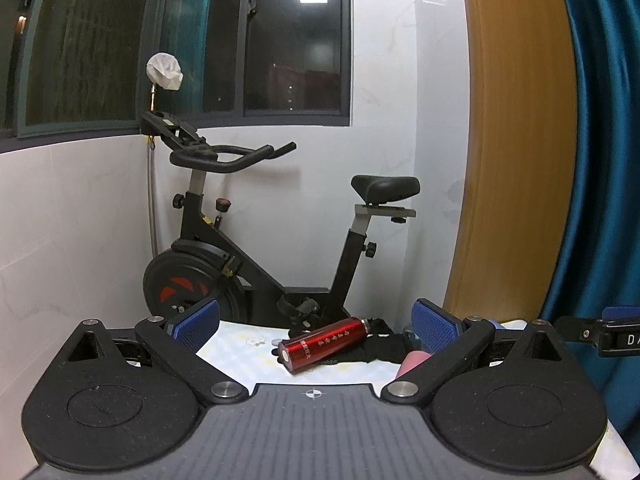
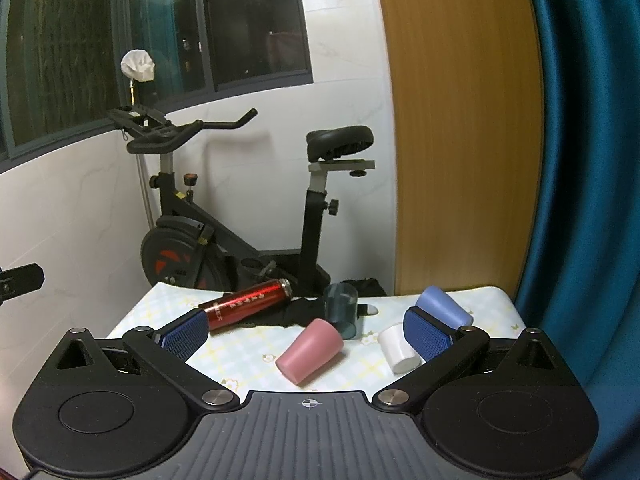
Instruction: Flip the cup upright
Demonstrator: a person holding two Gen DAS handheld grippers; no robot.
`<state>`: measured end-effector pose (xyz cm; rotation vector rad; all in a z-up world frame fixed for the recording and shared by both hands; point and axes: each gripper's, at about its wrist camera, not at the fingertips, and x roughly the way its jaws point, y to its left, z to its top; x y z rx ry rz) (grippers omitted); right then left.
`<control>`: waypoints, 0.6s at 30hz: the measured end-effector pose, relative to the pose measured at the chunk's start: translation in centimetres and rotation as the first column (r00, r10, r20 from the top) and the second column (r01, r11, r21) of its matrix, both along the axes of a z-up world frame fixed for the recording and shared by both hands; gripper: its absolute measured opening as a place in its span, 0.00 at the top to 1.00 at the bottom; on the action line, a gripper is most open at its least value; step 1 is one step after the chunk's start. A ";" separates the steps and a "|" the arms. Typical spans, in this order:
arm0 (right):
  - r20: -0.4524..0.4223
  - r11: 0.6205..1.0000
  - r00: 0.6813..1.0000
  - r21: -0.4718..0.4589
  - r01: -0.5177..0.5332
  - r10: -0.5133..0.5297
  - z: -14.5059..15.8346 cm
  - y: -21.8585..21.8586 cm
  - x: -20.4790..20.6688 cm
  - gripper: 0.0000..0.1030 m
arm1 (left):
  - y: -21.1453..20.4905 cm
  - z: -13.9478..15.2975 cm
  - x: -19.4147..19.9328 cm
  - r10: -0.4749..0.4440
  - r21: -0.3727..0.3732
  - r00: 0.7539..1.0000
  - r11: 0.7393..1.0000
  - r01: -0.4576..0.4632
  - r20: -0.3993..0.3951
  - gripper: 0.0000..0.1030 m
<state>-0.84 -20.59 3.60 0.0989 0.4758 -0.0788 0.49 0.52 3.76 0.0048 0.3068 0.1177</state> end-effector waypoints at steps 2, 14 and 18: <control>0.001 1.000 1.000 0.000 0.000 0.000 0.0 0.1 0.0 0.00 | 0.0 0.1 -0.1 0.000 0.002 1.000 1.000 0.000 0.005 0.00; -0.002 1.000 1.000 0.000 -0.001 0.001 -0.1 0.2 -0.1 0.00 | -0.1 0.1 -0.2 -0.005 0.012 1.000 1.000 0.005 0.013 0.00; -0.003 1.000 1.000 0.000 -0.001 0.001 -0.1 0.2 -0.1 0.00 | -0.1 0.2 -0.2 -0.007 0.014 1.000 1.000 0.007 0.014 0.00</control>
